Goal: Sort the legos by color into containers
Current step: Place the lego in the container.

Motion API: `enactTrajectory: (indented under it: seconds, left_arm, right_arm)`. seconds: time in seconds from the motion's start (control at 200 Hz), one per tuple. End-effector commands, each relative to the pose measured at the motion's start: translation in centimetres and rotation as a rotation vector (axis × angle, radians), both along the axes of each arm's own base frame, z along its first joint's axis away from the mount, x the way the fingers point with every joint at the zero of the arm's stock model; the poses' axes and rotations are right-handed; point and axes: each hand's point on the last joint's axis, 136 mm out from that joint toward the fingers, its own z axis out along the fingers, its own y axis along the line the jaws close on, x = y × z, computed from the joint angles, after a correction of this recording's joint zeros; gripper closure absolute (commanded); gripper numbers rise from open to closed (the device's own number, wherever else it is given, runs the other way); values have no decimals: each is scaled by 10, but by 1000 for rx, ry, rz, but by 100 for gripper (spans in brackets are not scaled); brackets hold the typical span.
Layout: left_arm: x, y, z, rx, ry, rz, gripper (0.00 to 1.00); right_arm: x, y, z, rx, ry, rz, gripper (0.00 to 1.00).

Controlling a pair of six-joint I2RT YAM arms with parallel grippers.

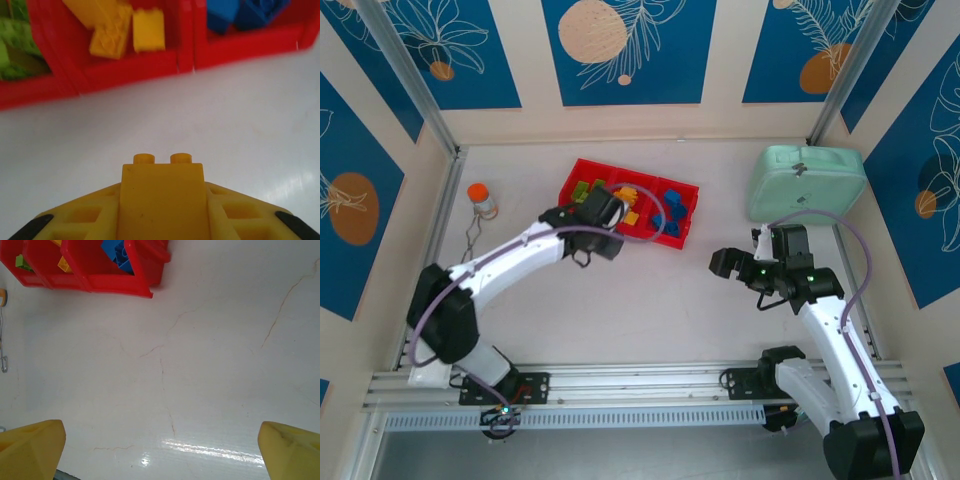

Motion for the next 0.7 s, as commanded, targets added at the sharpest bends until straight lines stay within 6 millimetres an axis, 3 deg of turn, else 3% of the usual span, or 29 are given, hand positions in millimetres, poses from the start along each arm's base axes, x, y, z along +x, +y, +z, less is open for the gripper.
enactTrajectory:
  seconds: [0.0, 0.13, 0.26, 0.465, 0.57, 0.695]
  left_arm:
    - [31, 0, -4, 34, 26, 37, 66]
    - [77, -16, -5, 12, 30, 78, 68]
    - [111, -31, -15, -32, 68, 105, 68]
    - [140, -40, -44, -83, 131, 172, 67]
    - [152, -43, -49, -136, 151, 194, 66]
    - [157, -44, -42, -159, 136, 200, 52]
  right_arm:
    - [0, 3, 4, 22, -16, 10, 1]
    - [0, 4, 5, 29, -19, 21, 1]
    - [1, 4, 5, 29, -23, 22, 1]
    - [4, 4, -2, 33, -7, 23, 1]
    - [5, 3, 0, 36, -6, 22, 1]
    - [5, 2, -1, 36, -7, 14, 1]
